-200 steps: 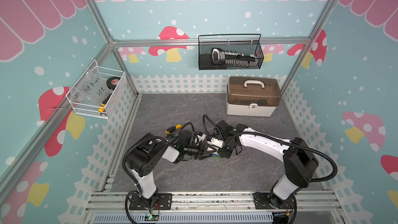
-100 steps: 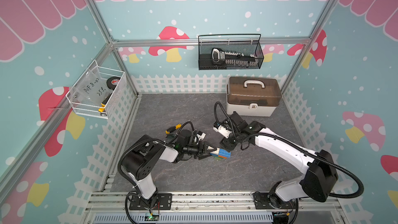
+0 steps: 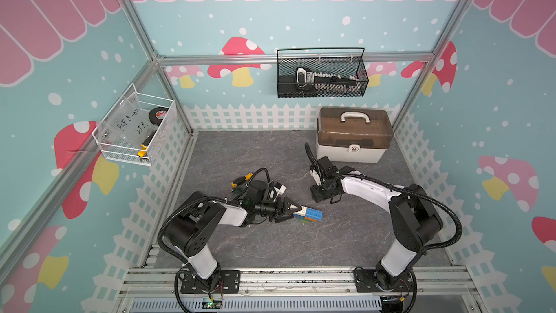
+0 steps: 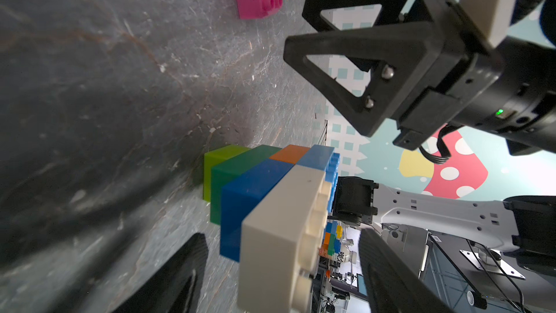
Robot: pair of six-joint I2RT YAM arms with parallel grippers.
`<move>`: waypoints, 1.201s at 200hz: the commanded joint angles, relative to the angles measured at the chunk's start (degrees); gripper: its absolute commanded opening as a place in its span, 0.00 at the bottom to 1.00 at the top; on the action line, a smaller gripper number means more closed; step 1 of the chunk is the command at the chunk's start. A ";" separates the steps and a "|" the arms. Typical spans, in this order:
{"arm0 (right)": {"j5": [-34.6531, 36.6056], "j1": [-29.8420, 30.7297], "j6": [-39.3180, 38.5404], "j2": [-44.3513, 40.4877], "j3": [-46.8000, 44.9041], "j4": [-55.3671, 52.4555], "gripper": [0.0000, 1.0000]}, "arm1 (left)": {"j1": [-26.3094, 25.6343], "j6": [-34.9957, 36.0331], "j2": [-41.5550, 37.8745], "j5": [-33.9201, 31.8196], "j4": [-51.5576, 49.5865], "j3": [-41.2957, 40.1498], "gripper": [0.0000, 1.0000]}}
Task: Assemble a heart with lego
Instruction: Pick up the lego brick from the center of the board.
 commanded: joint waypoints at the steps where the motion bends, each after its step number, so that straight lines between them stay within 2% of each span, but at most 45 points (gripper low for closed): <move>1: 0.42 -0.45 2.03 1.49 -0.70 5.21 0.55 | 0.18 0.64 0.49 0.07 0.33 0.68 0.78; 30: -0.99 -0.76 3.03 5.00 0.49 6.05 0.49 | 0.16 0.34 0.81 0.15 0.79 0.67 0.78; 77: 0.02 -0.95 4.07 5.03 -1.17 7.41 0.38 | 0.22 0.17 1.04 0.16 1.03 0.42 0.78; 157: 0.54 -1.42 2.96 5.37 -0.80 9.01 0.39 | 0.16 -0.34 1.68 0.60 1.90 0.44 0.77; 189: 1.03 -1.47 1.35 4.49 -0.65 8.14 0.28 | 0.16 -0.44 1.99 0.64 2.18 0.50 0.77; 217: -1.63 -1.48 -4.75 -0.62 -0.44 4.23 0.20 | 0.15 -1.22 2.23 0.86 3.13 0.76 0.76; 240: -8.36 -1.43 -16.74 -7.01 1.09 -4.70 0.17 | 0.17 -1.44 2.62 0.95 3.58 1.04 0.76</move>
